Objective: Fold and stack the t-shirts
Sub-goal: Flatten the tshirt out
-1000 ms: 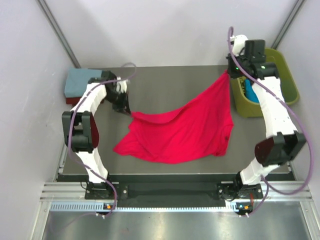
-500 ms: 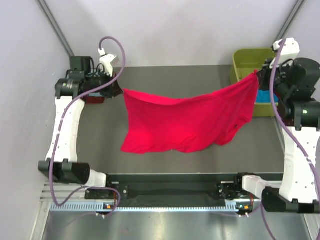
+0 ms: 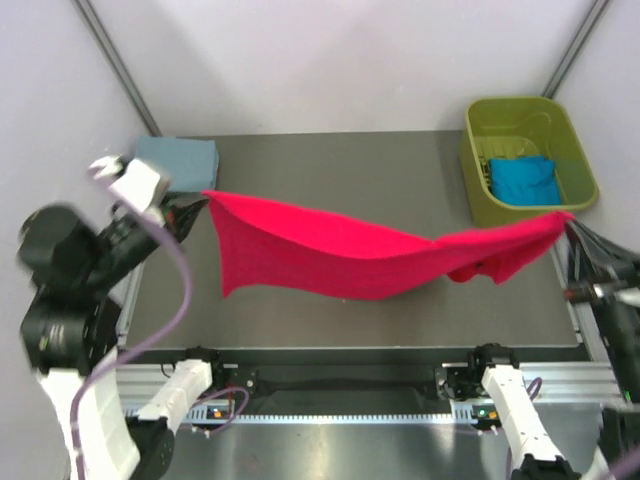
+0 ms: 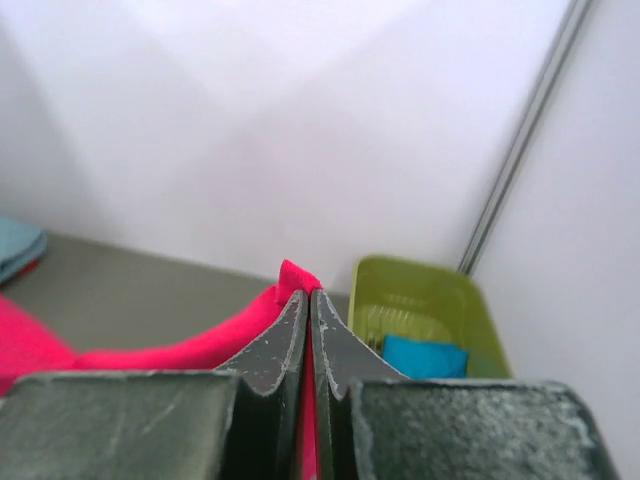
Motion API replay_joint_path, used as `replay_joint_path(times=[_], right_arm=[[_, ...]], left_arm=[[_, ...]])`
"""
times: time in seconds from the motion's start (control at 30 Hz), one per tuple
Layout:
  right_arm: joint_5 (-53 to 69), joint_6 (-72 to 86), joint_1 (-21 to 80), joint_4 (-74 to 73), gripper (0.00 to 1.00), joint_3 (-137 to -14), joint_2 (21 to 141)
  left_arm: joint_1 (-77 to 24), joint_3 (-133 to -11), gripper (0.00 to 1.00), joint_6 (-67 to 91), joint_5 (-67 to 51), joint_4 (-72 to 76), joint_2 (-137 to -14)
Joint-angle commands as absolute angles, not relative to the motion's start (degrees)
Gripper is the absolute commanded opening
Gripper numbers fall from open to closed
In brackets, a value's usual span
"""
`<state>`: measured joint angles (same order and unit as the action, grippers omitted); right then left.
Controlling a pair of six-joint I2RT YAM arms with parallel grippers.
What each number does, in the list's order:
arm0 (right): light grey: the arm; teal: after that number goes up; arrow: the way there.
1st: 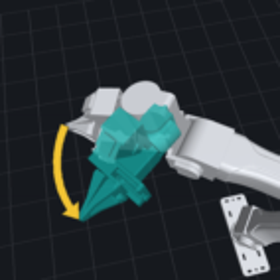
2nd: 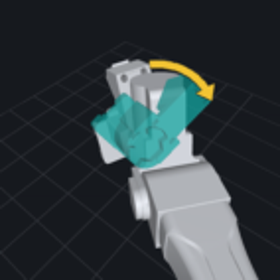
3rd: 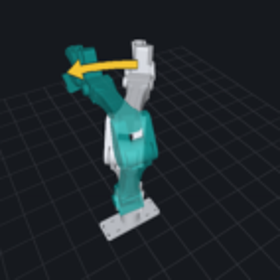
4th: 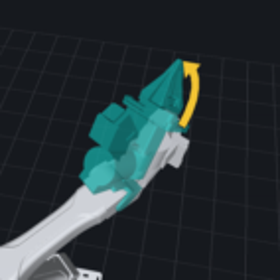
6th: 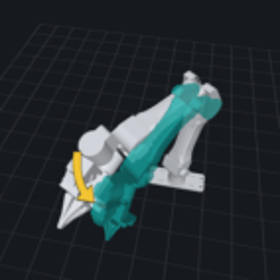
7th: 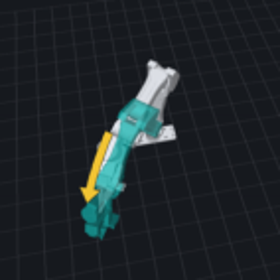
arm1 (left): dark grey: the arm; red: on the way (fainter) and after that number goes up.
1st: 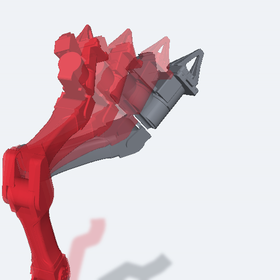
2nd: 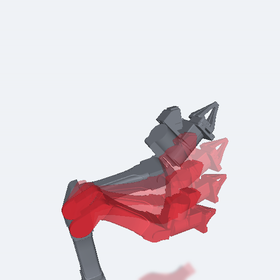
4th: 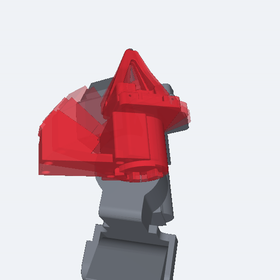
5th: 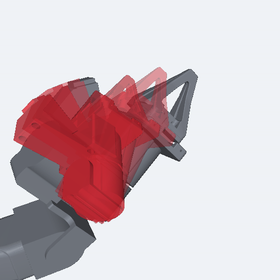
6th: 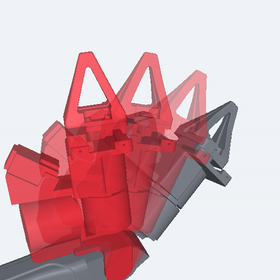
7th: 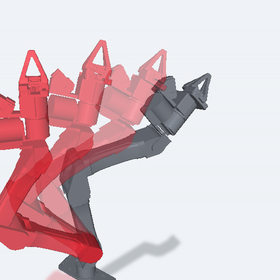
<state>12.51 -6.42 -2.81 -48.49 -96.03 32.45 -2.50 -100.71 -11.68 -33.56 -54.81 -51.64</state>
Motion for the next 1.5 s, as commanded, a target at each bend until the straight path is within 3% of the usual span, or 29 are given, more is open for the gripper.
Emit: replay_joint_path(times=[0.0,0.27,0.47,0.67,0.83,1.03,1.13,1.3,1.47], right_arm=[[8.89,-6.94,-3.16,-49.21,0.0,-101.92,30.94],[-3.78,-9.4,-0.7,-52.03,0.0,-121.71,37.17],[-4.83,-12.82,2.98,-46.43,0.0,-128.5,44.64],[-4.31,-17.05,8.96,-35.96,0.0,-105.24,43.94],[4.65,-18.46,9.23,-28.4,0.0,-80.19,45.7],[7.91,-22.06,9.32,-18.12,0.0,-64.61,59.13],[8.17,-21.71,9.14,-15.21,0.0,-66.52,71.51],[7.21,-20.22,8.18,-18.36,0.0,-83.29,93.81],[5.98,-18.9,7.29,-21.0,0.0,-98.84,106.85]], left_arm=[[-2.2,-101.6,0.0,-9.58,-27.79,-45.27,-44.41],[-2.2,-109.16,0.0,-12.74,-17.86,-39.83,-44.12],[-2.2,-103.81,0.0,-14.5,-17.14,-35.33,-46.05],[-2.2,-89.14,0.0,-15.73,-20.91,-35.07,-47.72],[-2.2,-74.05,0.0,-18.1,-26.35,-30.86,-51.58],[-2.2,-61.18,0.0,-21.53,-27.68,-20.93,-62.3],[-2.2,-59.94,0.0,-22.41,-28.74,-16.8,-70.73],[-2.2,-67.21,0.0,-22.94,-27.96,-14.77,-87.25],[-2.11,-75.84,0.0,-21.36,-24.53,-13.98,-99.73]])
